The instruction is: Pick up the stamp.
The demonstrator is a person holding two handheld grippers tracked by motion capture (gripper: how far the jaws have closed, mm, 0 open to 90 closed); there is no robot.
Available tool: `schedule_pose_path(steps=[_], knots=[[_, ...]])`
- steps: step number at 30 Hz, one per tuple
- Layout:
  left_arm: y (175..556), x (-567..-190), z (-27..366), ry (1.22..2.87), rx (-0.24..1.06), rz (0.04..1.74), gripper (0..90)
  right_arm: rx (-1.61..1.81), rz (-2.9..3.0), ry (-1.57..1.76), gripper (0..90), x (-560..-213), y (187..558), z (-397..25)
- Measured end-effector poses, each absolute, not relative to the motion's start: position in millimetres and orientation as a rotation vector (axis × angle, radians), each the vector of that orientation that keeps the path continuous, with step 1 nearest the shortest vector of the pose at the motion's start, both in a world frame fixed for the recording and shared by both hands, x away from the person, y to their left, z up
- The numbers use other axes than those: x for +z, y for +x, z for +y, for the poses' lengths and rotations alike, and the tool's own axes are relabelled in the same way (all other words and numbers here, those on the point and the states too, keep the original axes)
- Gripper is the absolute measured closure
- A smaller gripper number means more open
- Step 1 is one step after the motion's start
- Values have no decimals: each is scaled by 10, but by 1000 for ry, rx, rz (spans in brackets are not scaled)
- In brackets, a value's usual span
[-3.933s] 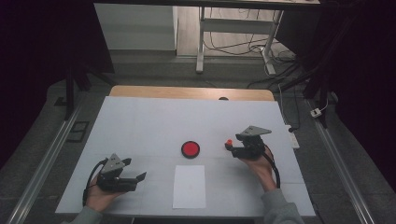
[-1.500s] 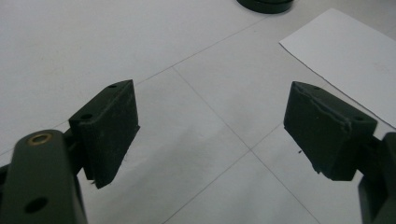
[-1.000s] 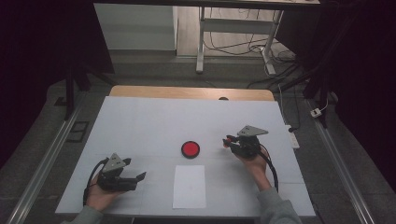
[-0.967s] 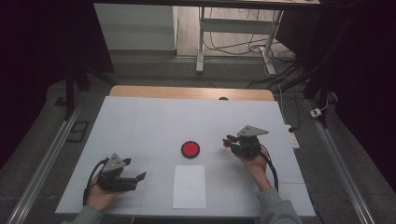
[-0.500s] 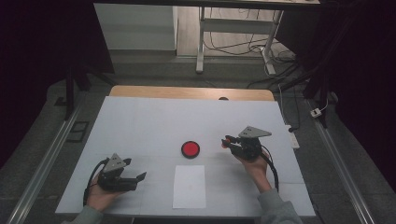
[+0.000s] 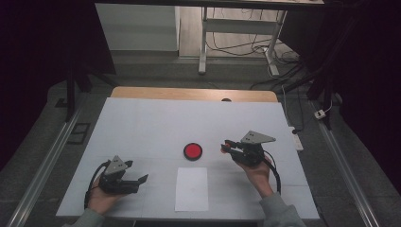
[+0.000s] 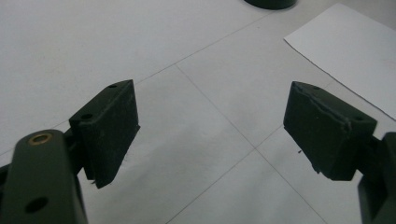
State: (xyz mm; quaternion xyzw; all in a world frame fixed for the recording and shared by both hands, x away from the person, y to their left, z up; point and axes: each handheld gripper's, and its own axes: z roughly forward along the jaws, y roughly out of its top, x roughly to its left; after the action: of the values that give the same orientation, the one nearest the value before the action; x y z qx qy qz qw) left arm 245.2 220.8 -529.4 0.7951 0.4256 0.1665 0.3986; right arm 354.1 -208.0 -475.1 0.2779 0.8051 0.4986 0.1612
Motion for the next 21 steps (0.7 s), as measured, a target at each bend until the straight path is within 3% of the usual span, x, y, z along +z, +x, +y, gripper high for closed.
schedule_pose_path(steps=[21], knots=[[2452,-5297,2205,2019,424,1076,186,1402,2373,705,716,-4754,3349,-1865]])
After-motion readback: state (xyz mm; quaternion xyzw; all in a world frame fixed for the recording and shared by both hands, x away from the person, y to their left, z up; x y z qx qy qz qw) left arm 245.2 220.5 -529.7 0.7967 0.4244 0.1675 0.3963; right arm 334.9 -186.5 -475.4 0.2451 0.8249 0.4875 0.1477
